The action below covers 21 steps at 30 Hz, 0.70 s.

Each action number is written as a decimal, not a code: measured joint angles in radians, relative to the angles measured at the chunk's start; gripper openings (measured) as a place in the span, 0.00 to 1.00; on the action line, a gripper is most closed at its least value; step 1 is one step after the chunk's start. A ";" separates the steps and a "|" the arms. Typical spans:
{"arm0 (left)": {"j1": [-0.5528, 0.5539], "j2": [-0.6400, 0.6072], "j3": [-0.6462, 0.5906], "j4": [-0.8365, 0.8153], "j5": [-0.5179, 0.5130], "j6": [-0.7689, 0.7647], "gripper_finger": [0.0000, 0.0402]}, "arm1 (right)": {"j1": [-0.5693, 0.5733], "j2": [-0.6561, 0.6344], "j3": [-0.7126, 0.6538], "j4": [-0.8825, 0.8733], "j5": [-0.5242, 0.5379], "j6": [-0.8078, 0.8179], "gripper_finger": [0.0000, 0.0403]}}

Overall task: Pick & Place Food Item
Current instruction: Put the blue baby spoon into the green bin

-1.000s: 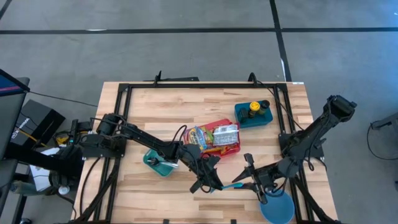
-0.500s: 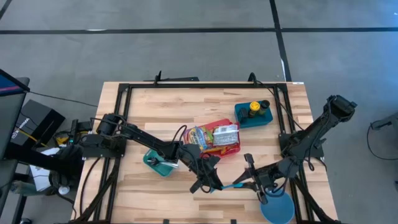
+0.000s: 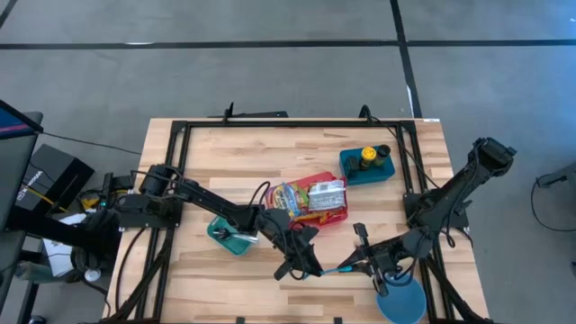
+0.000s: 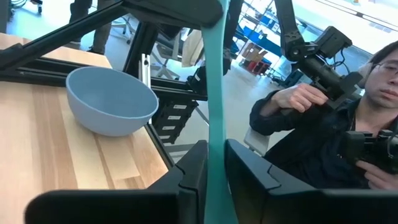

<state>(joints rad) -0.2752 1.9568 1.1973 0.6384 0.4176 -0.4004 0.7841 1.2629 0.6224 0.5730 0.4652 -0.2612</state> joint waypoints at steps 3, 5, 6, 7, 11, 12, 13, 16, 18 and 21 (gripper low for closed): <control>0.000 0.000 0.000 -0.004 -0.001 -0.002 0.16 | 0.000 0.000 0.000 0.000 0.003 0.012 0.01; 0.000 0.000 0.000 -0.014 -0.002 -0.018 0.20 | 0.000 -0.001 0.000 -0.005 0.004 0.020 0.01; 0.002 0.000 0.000 -0.021 -0.002 -0.028 0.22 | 0.000 -0.001 0.000 -0.013 0.004 0.025 0.01; 0.005 0.000 0.000 -0.026 -0.002 -0.034 0.24 | 0.000 -0.001 0.000 -0.018 0.004 0.032 0.01; 0.021 0.000 0.000 -0.039 0.011 -0.053 0.31 | 0.000 -0.002 0.000 -0.040 0.005 0.052 0.01; 0.027 0.000 0.000 -0.038 0.026 -0.053 0.32 | 0.000 -0.002 0.000 -0.045 0.005 0.055 0.01; 0.032 0.000 0.000 -0.038 0.041 -0.053 0.32 | 0.001 -0.002 0.000 -0.046 0.005 0.059 0.01; 0.043 0.000 0.000 -0.040 0.068 -0.059 0.33 | 0.002 -0.002 0.000 -0.061 0.005 0.074 0.01; 0.048 0.000 0.000 -0.040 0.071 -0.075 0.33 | 0.002 -0.002 0.000 -0.077 0.007 0.085 0.01; 0.051 -0.005 0.000 -0.049 0.072 -0.079 0.31 | 0.001 -0.002 0.000 -0.094 0.007 0.109 0.01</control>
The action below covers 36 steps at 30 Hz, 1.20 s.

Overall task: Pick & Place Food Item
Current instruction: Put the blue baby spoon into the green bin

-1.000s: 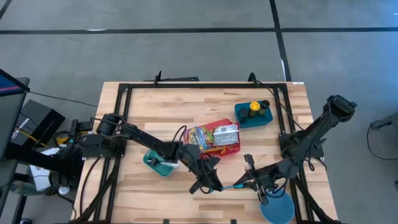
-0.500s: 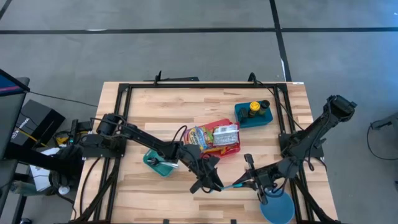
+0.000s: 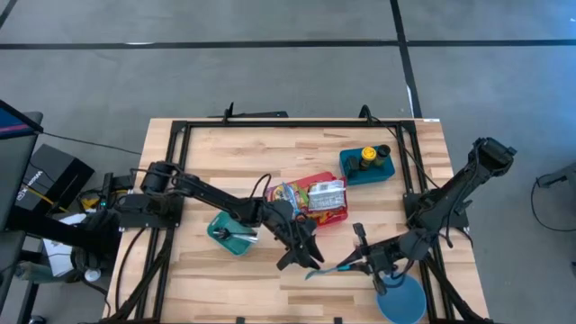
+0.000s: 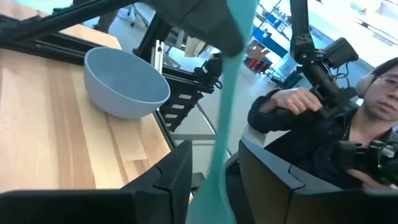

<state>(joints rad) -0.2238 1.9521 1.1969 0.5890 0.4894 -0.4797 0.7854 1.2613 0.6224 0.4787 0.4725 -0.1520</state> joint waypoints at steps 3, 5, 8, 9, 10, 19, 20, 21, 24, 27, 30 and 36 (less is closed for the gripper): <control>0.001 -0.031 0.000 -0.058 -0.004 0.005 0.30 | -0.003 0.000 0.000 -0.012 0.023 0.016 0.01; 0.001 -0.061 0.000 -0.123 -0.040 0.021 0.29 | -0.002 -0.005 0.000 -0.027 0.047 0.024 0.01; -0.011 -0.122 0.000 -0.244 -0.165 0.062 0.26 | 0.001 -0.024 0.000 -0.050 0.078 0.056 0.01; -0.017 -0.142 0.000 -0.277 -0.222 0.080 0.26 | 0.001 -0.032 0.000 -0.057 0.088 0.064 0.01; -0.024 -0.168 0.000 -0.321 -0.283 0.092 0.25 | 0.001 -0.038 0.000 -0.065 0.102 0.072 0.01; -0.132 -0.324 0.000 -0.554 -0.806 0.117 0.22 | 0.006 -0.053 0.000 -0.078 0.253 0.103 0.01; -0.145 -0.331 0.000 -0.558 -0.861 0.117 0.21 | 0.006 -0.053 0.000 -0.078 0.275 0.109 0.01; -0.160 -0.337 0.000 -0.563 -0.917 0.117 0.21 | 0.006 -0.053 0.000 -0.078 0.300 0.112 0.01; -0.199 -0.345 0.000 -0.587 -1.067 0.117 0.21 | 0.005 -0.053 0.000 -0.065 0.386 0.127 0.01; -0.227 -0.345 0.000 -0.626 -1.174 0.117 0.21 | 0.005 -0.053 -0.001 -0.027 0.472 0.129 0.01; -0.243 -0.334 0.000 -0.672 -1.251 0.116 0.21 | -0.005 -0.053 -0.001 0.003 0.516 0.128 0.01; -0.249 -0.346 -0.119 -0.612 -1.318 0.041 0.20 | -0.063 -0.053 -0.011 0.024 0.524 0.127 0.01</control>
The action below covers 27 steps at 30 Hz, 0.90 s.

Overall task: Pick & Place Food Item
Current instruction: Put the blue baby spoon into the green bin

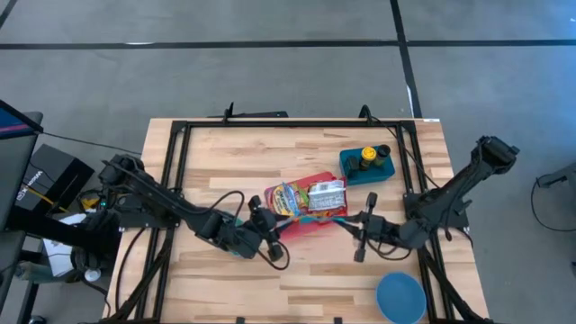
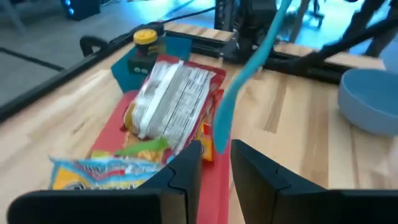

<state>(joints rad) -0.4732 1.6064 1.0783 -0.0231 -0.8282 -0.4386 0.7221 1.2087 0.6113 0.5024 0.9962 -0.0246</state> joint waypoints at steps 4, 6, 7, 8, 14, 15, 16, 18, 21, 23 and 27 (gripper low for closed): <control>0.001 -0.003 -0.105 0.136 -0.010 -0.053 0.21 | -0.037 0.000 0.000 0.028 -0.001 -0.001 0.01; 0.001 -0.003 -0.147 0.216 -0.010 -0.063 0.20 | -0.051 0.000 0.000 0.042 -0.001 -0.001 0.01; 0.001 -0.003 -0.165 0.261 -0.010 -0.065 0.20 | -0.056 0.000 0.000 0.051 -0.002 -0.001 0.01; 0.001 -0.003 -0.182 0.298 -0.010 -0.066 0.20 | -0.061 0.000 0.000 0.060 -0.002 -0.001 0.01; 0.003 -0.003 -0.253 0.499 -0.010 -0.074 0.20 | -0.077 0.000 0.000 0.123 -0.005 -0.001 0.01; 0.003 -0.003 -0.262 0.524 -0.010 -0.075 0.20 | -0.077 0.000 0.000 0.137 -0.014 0.000 0.01; 0.003 -0.003 -0.266 0.549 -0.010 -0.081 0.20 | -0.077 0.000 0.000 0.152 -0.033 0.000 0.01; 0.003 -0.004 -0.272 0.609 -0.010 -0.100 0.20 | -0.077 0.000 0.000 0.189 -0.054 0.000 0.01; 0.003 -0.004 -0.278 0.638 0.011 -0.101 0.20 | -0.078 0.000 0.000 0.212 -0.056 0.000 0.01; 0.003 -0.004 -0.277 0.661 0.030 -0.101 0.20 | -0.082 0.001 0.000 0.224 -0.056 0.001 0.01; 0.010 -0.004 -0.277 0.673 0.036 -0.101 0.20 | -0.083 0.001 0.000 0.243 -0.056 0.013 0.01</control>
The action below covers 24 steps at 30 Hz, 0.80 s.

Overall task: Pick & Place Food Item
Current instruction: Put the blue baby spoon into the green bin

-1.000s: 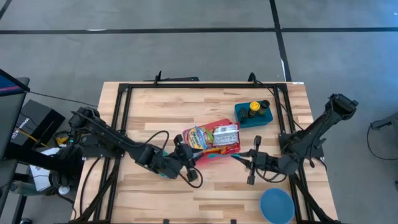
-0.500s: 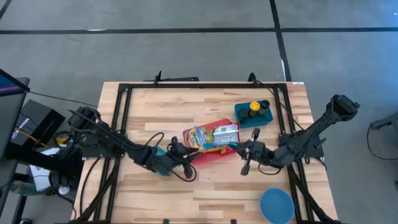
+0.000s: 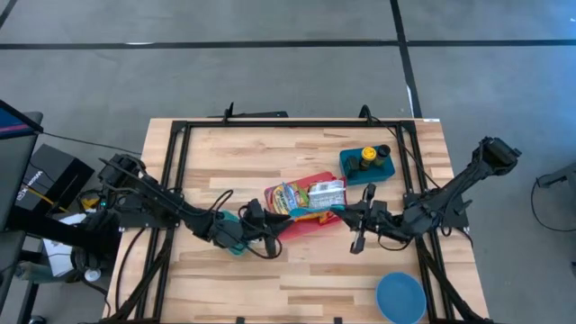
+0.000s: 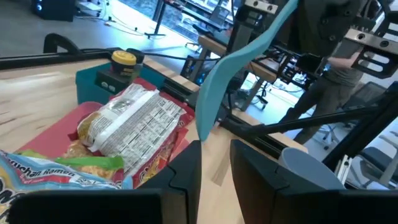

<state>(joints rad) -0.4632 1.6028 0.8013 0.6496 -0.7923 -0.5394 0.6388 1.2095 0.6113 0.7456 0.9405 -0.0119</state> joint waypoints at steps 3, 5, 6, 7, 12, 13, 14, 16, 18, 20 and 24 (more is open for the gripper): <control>0.009 0.000 0.000 0.006 0.005 0.001 0.20 | -0.001 0.000 0.000 0.000 -0.001 0.022 0.01; 0.017 0.000 0.000 0.014 0.004 0.002 0.20 | -0.005 0.000 0.000 -0.001 -0.002 0.043 0.01; 0.021 0.000 0.000 0.015 0.004 0.002 0.20 | -0.008 0.000 0.000 -0.001 -0.004 0.052 0.01; 0.024 0.000 0.000 0.016 0.008 0.002 0.20 | -0.010 0.000 0.000 -0.003 -0.012 0.062 0.01; 0.034 0.000 0.000 0.025 0.031 0.005 0.19 | -0.027 0.000 0.000 -0.004 -0.031 0.084 0.01; 0.034 0.000 0.000 0.032 0.031 0.010 0.19 | -0.027 0.000 0.000 -0.005 -0.033 0.089 0.01; 0.034 0.000 0.000 0.039 0.031 0.017 0.19 | -0.028 0.000 0.000 -0.005 -0.036 0.091 0.01; 0.034 0.000 0.000 0.052 0.031 0.032 0.19 | -0.027 0.000 0.000 -0.005 -0.038 0.092 0.01; 0.034 0.000 0.000 0.062 0.031 0.034 0.19 | -0.027 0.000 0.000 -0.005 -0.039 0.092 0.01; 0.034 0.000 0.000 0.064 0.031 0.034 0.19 | -0.027 0.000 0.000 -0.005 -0.039 0.100 0.01; 0.034 0.000 0.000 0.065 0.029 0.034 0.19 | -0.027 0.000 0.000 -0.004 -0.039 0.103 0.01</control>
<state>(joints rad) -0.4294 1.6028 0.8013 0.7149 -0.7631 -0.5056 0.6113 1.2095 0.6113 0.7412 0.9020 0.0910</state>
